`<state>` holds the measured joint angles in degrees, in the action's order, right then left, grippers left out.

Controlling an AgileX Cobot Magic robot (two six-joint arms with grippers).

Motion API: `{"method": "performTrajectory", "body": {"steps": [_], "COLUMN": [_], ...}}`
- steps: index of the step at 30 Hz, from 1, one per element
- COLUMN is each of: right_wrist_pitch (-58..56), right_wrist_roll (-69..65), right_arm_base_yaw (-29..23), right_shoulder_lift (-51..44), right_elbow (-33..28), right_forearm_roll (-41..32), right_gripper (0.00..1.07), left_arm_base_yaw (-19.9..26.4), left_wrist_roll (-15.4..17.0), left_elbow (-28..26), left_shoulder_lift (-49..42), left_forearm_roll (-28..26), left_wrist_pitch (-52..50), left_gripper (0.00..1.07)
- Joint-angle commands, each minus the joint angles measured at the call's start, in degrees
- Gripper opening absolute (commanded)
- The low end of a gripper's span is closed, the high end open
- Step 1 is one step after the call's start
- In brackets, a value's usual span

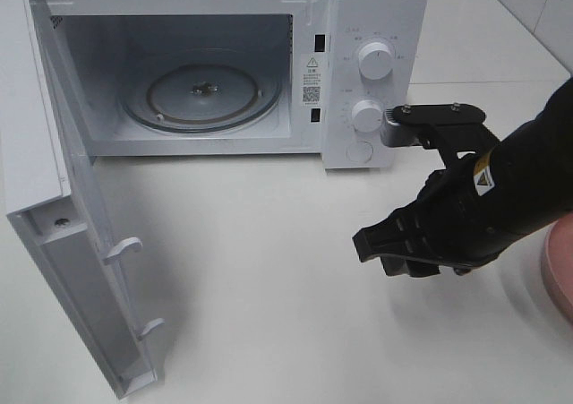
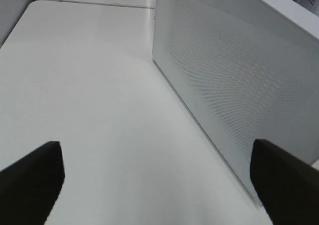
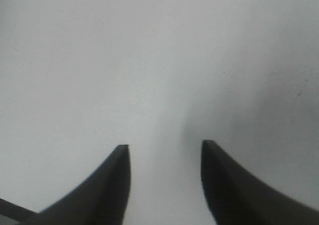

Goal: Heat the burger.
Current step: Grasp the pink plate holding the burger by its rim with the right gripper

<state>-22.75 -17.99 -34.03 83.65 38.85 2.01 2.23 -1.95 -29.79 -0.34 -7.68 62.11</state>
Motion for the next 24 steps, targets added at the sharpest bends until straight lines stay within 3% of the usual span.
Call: {"method": "performTrajectory", "body": {"steps": [1,4,6,13,24], "right_wrist_pitch": [-2.4,-4.2,-5.6,-10.2,-15.6], "right_wrist_roll": [0.9,0.9,1.0,3.4,3.7], "right_arm_base_yaw": [0.0,0.0,0.0,0.1,6.9], "right_shoulder_lift": [-2.2,-2.5,-2.5,-2.5,-2.9], "right_elbow": [0.3,0.3,0.3,0.3,0.2], "right_forearm_roll": [4.0,4.9,5.0,5.0,9.1], "right_gripper": [0.84,0.97,0.99,0.95,0.83], "left_arm_base_yaw": [0.2,0.2,0.2,0.2,0.2], "left_wrist_roll": [-0.1,-0.1,-0.1,-0.1,-0.1], "left_elbow": [0.2,0.2,0.2,0.2,0.2], "left_shoulder_lift": [-0.9,-0.9,-0.9,-0.9,-0.9], "left_forearm_roll": [-0.3,-0.3,-0.3,-0.3,-0.3], "left_wrist_pitch": [-0.9,-0.9,-0.9,-0.9,-0.9], "left_gripper": [0.93,0.93,0.93,0.93,0.93]}}
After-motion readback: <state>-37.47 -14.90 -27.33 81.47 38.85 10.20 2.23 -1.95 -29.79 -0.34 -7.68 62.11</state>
